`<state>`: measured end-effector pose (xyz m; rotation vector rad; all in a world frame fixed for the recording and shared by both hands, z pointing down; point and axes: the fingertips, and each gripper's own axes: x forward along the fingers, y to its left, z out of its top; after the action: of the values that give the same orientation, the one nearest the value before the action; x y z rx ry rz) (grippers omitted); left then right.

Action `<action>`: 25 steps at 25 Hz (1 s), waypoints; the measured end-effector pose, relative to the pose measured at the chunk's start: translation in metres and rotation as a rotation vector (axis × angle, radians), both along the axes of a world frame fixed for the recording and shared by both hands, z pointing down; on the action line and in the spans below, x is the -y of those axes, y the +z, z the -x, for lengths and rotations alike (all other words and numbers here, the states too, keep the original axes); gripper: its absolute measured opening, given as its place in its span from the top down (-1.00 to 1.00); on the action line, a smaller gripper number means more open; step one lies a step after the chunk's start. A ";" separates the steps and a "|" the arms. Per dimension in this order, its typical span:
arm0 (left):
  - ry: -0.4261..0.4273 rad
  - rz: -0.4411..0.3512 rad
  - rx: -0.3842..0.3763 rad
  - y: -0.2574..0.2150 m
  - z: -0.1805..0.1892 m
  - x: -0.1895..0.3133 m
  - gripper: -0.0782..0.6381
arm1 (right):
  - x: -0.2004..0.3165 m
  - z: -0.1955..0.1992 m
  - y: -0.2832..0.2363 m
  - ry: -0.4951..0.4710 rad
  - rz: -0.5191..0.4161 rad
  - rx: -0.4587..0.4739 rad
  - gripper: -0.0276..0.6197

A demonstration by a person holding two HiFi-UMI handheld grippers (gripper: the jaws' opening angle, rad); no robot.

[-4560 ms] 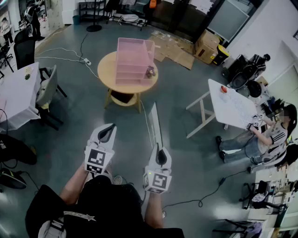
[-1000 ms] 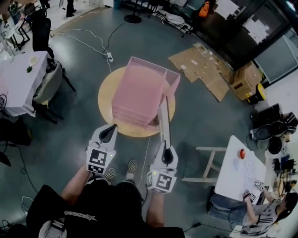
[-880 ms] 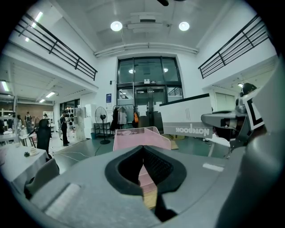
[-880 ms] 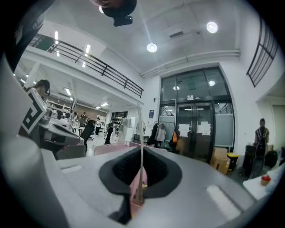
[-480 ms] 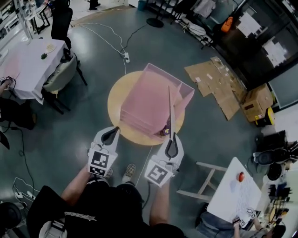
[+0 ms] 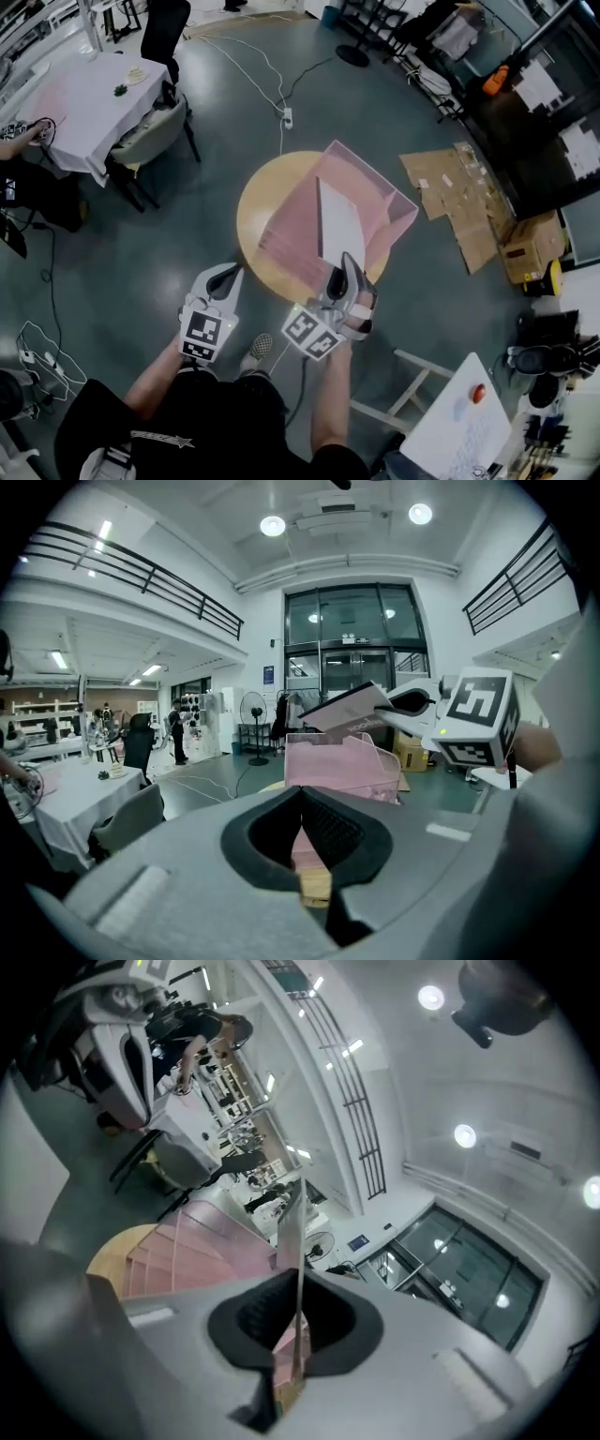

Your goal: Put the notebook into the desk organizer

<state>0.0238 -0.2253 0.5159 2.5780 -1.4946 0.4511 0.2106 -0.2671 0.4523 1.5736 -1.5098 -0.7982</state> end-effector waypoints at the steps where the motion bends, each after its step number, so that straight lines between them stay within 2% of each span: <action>1: -0.014 0.005 0.000 0.002 0.004 0.000 0.75 | 0.006 0.004 0.007 -0.007 0.021 -0.025 0.87; 7: -0.093 0.035 -0.001 0.013 0.030 -0.003 0.75 | 0.027 0.018 0.048 -0.008 0.135 -0.169 0.87; 15: -0.154 0.069 -0.010 0.031 0.057 -0.009 0.75 | 0.041 0.038 0.094 -0.020 0.282 -0.285 0.87; 19: -0.171 0.081 -0.011 0.037 0.065 -0.012 0.75 | 0.046 0.043 0.110 -0.028 0.332 -0.323 0.85; 25: -0.187 0.095 -0.016 0.042 0.070 -0.017 0.75 | 0.043 0.046 0.127 -0.045 0.401 -0.329 0.78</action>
<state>-0.0467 -0.2085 0.5577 2.3382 -1.6469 0.4649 0.1646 -0.3105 0.5789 1.0600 -1.3639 -0.6880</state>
